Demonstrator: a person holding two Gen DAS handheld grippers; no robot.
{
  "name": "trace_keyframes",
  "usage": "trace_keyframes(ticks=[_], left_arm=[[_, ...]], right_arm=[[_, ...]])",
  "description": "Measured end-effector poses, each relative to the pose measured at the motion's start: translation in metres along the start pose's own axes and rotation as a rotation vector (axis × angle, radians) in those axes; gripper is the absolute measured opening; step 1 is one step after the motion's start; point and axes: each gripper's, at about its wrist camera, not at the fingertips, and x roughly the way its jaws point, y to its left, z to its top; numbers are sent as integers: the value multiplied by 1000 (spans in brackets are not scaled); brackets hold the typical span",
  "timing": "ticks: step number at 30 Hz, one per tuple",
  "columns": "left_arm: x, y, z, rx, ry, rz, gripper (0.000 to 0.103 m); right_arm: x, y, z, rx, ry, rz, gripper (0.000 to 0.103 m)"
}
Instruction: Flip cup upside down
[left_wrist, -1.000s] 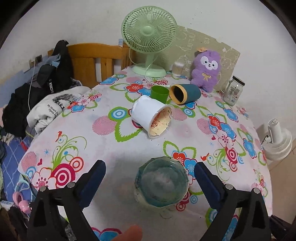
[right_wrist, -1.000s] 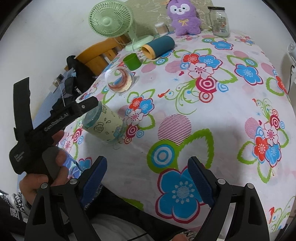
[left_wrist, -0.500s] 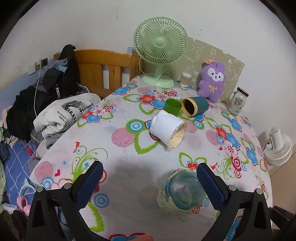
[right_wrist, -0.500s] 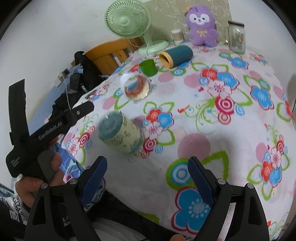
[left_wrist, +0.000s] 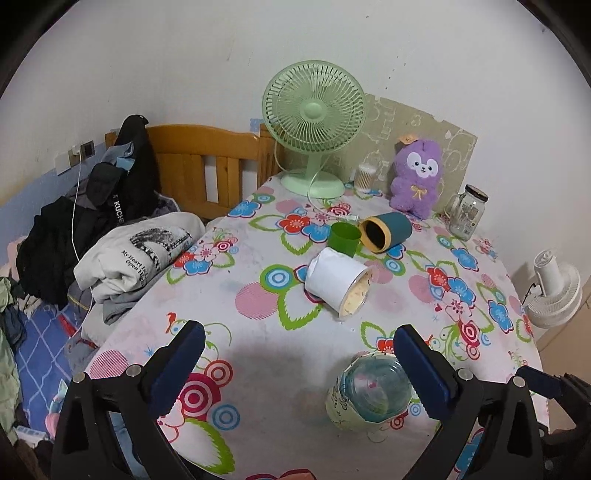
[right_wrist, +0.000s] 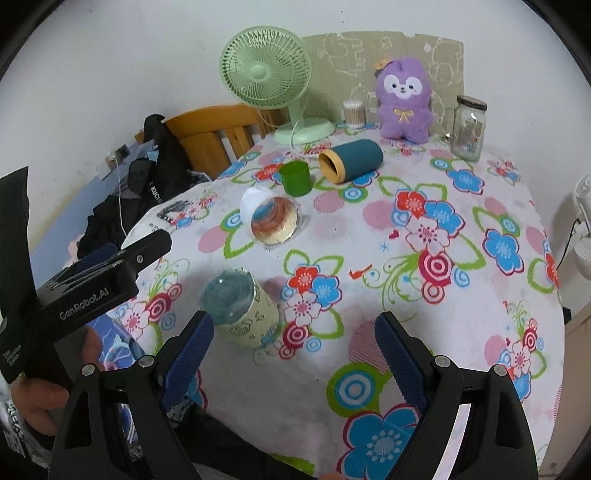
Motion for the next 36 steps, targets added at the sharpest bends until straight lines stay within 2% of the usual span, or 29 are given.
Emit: trace_keyframes(ticks=[36], left_arm=[[-46, 11, 42, 13, -163, -56, 103]], right_arm=[[-43, 46, 42, -76, -195, -70, 91]])
